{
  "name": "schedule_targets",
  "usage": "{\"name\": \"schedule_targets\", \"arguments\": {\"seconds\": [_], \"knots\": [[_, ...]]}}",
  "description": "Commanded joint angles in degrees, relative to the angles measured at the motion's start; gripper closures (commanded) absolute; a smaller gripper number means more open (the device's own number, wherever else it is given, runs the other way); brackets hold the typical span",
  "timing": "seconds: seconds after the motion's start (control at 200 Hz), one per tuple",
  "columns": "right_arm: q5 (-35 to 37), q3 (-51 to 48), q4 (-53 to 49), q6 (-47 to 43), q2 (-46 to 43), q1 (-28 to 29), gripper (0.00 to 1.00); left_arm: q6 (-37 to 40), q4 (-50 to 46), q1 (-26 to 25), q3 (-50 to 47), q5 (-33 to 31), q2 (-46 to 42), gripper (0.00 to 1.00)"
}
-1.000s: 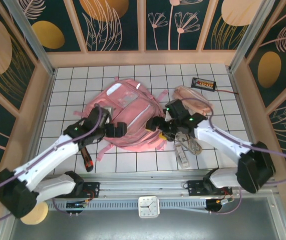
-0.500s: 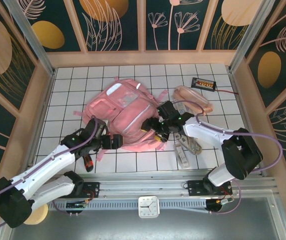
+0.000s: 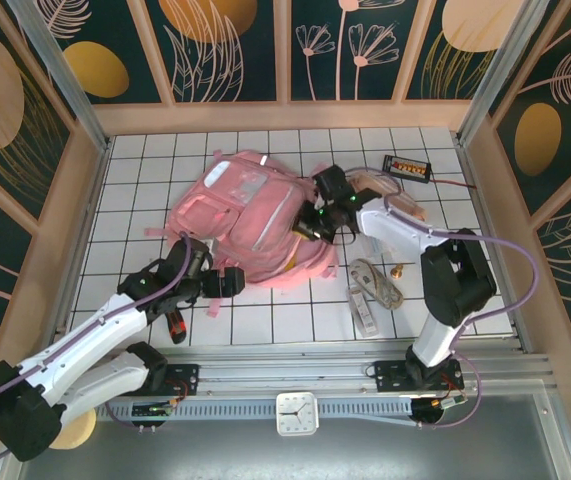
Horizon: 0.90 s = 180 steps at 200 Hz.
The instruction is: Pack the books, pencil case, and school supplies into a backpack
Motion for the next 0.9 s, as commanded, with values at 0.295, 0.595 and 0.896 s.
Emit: {"name": "schedule_targets", "arguments": {"seconds": [0.295,0.595,0.896], "knots": [[2.3,8.5,-10.8,-11.8,2.2,-7.4,0.21,0.3,10.5,0.2,-0.2,-0.1,4.8,0.12],[13.4,-2.9,-10.1,-0.5,-14.0,8.6,0.19,0.2,4.1,4.3,16.7,-18.8,18.0,0.13],[19.0,3.0,-1.3,2.3,5.5,25.0,0.29,6.9,14.7,12.5,16.1,-13.5,31.1,0.19]]}}
